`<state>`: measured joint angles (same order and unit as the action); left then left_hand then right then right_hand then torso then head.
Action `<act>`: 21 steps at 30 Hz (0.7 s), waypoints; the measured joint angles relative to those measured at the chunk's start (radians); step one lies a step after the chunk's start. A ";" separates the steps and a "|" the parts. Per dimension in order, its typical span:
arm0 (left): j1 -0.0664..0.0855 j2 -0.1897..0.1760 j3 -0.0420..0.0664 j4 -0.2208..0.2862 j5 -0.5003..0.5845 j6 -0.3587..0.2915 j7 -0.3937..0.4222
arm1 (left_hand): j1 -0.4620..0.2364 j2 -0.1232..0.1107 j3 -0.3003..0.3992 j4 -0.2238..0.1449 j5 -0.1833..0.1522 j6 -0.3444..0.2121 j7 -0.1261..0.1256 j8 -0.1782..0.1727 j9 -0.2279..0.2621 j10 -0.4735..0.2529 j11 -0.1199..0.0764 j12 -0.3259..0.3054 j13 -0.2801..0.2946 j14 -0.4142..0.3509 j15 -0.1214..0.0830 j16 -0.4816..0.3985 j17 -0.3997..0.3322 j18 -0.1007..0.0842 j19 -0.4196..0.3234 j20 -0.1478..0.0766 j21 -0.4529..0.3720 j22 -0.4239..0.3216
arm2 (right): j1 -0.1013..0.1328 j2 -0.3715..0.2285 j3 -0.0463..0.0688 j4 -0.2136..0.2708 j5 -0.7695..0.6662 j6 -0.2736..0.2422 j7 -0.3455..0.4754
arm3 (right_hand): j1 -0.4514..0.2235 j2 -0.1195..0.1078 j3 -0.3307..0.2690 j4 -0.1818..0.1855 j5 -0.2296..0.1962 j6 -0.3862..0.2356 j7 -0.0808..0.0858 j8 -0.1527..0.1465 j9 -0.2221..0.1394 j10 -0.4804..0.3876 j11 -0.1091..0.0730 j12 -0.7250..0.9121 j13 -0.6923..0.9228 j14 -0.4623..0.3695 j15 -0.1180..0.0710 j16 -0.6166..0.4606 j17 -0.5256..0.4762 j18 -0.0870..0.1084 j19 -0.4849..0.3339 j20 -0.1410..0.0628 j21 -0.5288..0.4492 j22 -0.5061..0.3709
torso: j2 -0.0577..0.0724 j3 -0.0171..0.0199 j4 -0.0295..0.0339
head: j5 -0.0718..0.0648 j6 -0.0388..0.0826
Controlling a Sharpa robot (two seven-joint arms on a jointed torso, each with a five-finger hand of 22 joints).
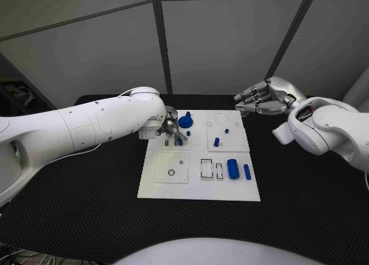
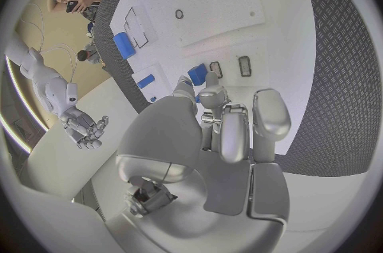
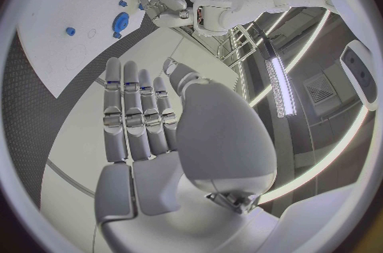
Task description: Assemble the parts on the task board
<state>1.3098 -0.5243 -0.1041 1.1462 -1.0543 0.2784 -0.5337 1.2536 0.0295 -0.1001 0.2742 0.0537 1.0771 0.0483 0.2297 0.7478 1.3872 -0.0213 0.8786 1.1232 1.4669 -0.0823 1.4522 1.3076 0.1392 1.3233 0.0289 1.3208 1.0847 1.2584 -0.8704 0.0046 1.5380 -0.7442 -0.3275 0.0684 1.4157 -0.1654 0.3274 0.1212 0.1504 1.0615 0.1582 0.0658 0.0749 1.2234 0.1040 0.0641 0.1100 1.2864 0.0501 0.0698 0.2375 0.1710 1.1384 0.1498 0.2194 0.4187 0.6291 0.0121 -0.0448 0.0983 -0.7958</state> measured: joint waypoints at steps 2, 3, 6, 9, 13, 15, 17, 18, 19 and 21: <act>0.000 0.001 0.000 0.000 0.000 0.000 0.000 | 0.011 0.011 0.006 -0.006 0.000 0.000 0.000 -0.004 0.006 0.000 0.000 -0.006 0.003 0.000 0.000 0.000 0.000 0.000 0.000 0.000 0.000 0.000 | 0.000 0.001 0.000 0.000 0.000 0.000 0.000 | -0.001 0.001 0.001 -0.001 0.000 0.000 0.000 0.000 0.000 -0.002 0.001 0.000 -0.001 0.000 0.000 0.000 0.000 0.000 0.000 0.000 0.000 -0.001 | 0.000 0.0000 0.0006 | 0.000 -0.001; 0.000 0.001 0.000 0.000 0.000 0.000 0.000 | 0.019 0.017 0.010 -0.010 0.000 0.000 0.000 -0.004 0.009 0.002 -0.002 -0.006 0.005 0.000 0.000 0.000 0.000 0.000 0.000 0.000 0.000 0.002 | 0.000 0.001 0.000 0.000 0.000 0.000 -0.001 | -0.001 0.001 0.001 -0.001 0.000 0.000 0.000 0.000 0.000 -0.002 0.001 0.000 -0.001 0.000 0.000 0.000 0.000 0.000 0.000 0.000 0.000 -0.001 | 0.000 0.0000 0.0006 | 0.000 -0.001; 0.000 0.001 0.000 0.000 0.000 0.000 0.001 | 0.045 0.029 0.024 -0.024 0.000 0.000 0.000 -0.009 0.021 0.004 -0.004 -0.012 0.012 0.000 0.000 0.000 0.000 0.000 0.000 0.000 0.000 0.003 | 0.000 0.002 0.000 -0.001 0.000 0.000 -0.001 | -0.001 0.001 0.001 -0.001 0.000 0.000 0.000 0.000 0.000 -0.002 0.001 0.000 -0.001 0.000 0.000 0.000 0.000 0.000 0.000 0.000 0.000 -0.001 | 0.000 0.0000 0.0007 | 0.000 -0.002; 0.000 0.001 0.000 0.000 0.001 0.000 0.002 | 0.081 0.040 0.045 -0.045 0.000 -0.004 -0.004 -0.015 0.031 0.007 -0.007 -0.017 0.019 0.000 0.000 0.000 0.000 0.000 0.000 0.000 0.002 0.007 | 0.000 0.003 0.000 -0.003 0.000 0.000 -0.001 | -0.001 0.001 0.001 -0.001 0.000 0.000 0.000 0.000 0.000 -0.002 0.002 0.000 -0.002 0.000 0.000 0.000 -0.001 0.000 0.000 0.000 0.000 -0.002 | 0.000 0.0000 0.0008 | 0.000 -0.004; 0.002 -0.001 0.001 0.003 0.009 -0.002 0.004 | 0.121 0.052 0.075 -0.087 0.118 -0.009 -0.009 -0.028 0.042 0.007 -0.007 -0.027 0.028 0.000 0.001 0.006 0.000 0.000 -0.004 -0.004 0.007 0.016 | 0.000 0.004 0.000 -0.005 0.000 0.000 -0.003 | -0.002 0.001 0.001 -0.001 0.006 0.000 0.000 0.000 0.000 -0.002 0.001 0.000 -0.003 0.000 0.000 0.000 -0.003 0.000 0.000 0.000 -0.005 -0.005 | 0.001 0.0002 0.0012 | 0.000 -0.006; 0.002 -0.003 0.001 0.005 0.015 -0.003 0.004 | 0.135 0.055 0.085 -0.097 0.164 -0.011 -0.011 -0.032 0.050 0.008 -0.007 -0.033 0.032 0.000 0.000 0.006 0.000 0.000 -0.004 -0.004 0.008 0.020 | 0.000 0.005 0.000 -0.006 0.000 0.000 -0.003 | -0.007 -0.004 0.001 -0.001 0.006 0.000 0.000 0.000 0.000 -0.002 0.001 0.000 -0.005 -0.002 0.002 0.000 -0.004 0.000 0.002 0.002 -0.005 -0.006 | 0.001 0.0002 0.0012 | 0.000 -0.007; 0.002 -0.007 0.001 0.008 0.024 -0.004 0.004 | 0.147 0.057 0.086 -0.097 0.180 -0.011 -0.011 -0.036 0.057 0.011 -0.010 -0.035 0.035 0.000 -0.003 0.011 0.000 0.000 -0.004 -0.004 0.008 0.023 | 0.000 0.005 0.000 -0.008 0.000 0.000 -0.004 | -0.008 -0.003 0.001 -0.001 0.006 -0.001 0.001 0.000 0.000 -0.002 0.001 0.000 -0.005 -0.004 0.004 0.000 -0.004 0.000 0.004 0.004 -0.008 -0.006 | 0.001 0.0002 0.0012 | 0.000 -0.008; 0.002 -0.009 0.001 0.010 0.028 -0.005 0.004 | 0.155 0.057 0.086 -0.097 0.187 -0.011 -0.011 -0.038 0.061 0.011 -0.010 -0.041 0.036 -0.001 -0.004 0.012 0.000 0.000 -0.004 -0.004 0.008 0.025 | 0.000 0.005 0.000 -0.008 0.000 0.000 -0.004 | -0.011 0.000 0.001 -0.001 0.006 -0.004 0.004 0.000 -0.001 -0.002 0.001 0.000 -0.006 -0.004 0.004 0.000 -0.005 0.000 0.004 0.004 -0.011 -0.007 | 0.001 0.0002 0.0013 | 0.000 -0.009; 0.002 -0.011 0.001 0.014 0.032 -0.006 0.004 | 0.157 0.056 0.086 -0.097 0.194 -0.011 -0.011 -0.040 0.067 0.013 -0.008 -0.044 0.038 -0.001 -0.005 0.012 0.000 -0.001 -0.003 -0.004 0.009 0.027 | 0.000 0.005 0.000 -0.009 0.000 0.000 -0.005 | -0.011 0.000 0.001 -0.001 0.006 -0.004 0.004 0.000 -0.001 -0.002 0.001 0.000 -0.006 -0.004 0.004 0.000 -0.006 0.000 0.004 0.004 -0.011 -0.008 | 0.001 0.0002 0.0016 | 0.000 -0.009; 0.001 -0.019 0.001 0.024 0.041 -0.008 0.004 | 0.163 0.052 0.086 -0.097 0.206 -0.011 -0.011 -0.043 0.081 0.014 -0.007 -0.046 0.041 -0.001 -0.005 0.017 0.000 0.000 -0.004 -0.004 0.014 0.031 | 0.000 0.006 0.000 -0.010 0.000 0.000 -0.005 | -0.011 0.000 0.001 -0.002 0.006 -0.004 0.004 0.000 -0.001 -0.002 0.001 0.000 -0.007 -0.004 0.004 0.000 -0.006 0.000 0.004 0.004 -0.011 -0.009 | 0.001 0.0001 0.0018 | -0.001 -0.009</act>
<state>1.3106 -0.5435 -0.1035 1.1700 -1.0132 0.2700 -0.5294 1.4169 0.0820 -0.0144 0.1768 0.2594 1.0662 0.0377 0.1865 0.8289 1.4015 -0.0282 0.8321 1.1644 1.4655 -0.0870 1.4692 1.3076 0.1387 1.3198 0.0254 1.3348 1.1157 1.2584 -0.8647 0.0045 1.5276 -0.7445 -0.3271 0.0630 1.4050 -0.1655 0.3283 0.1196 0.1564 1.0578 0.1618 0.0658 0.0740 1.2219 0.1055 0.0641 0.1028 1.2828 0.0538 0.0698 0.2311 0.1710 1.1423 0.1537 0.2088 0.4094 0.6304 0.0122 -0.0430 0.0977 -0.8051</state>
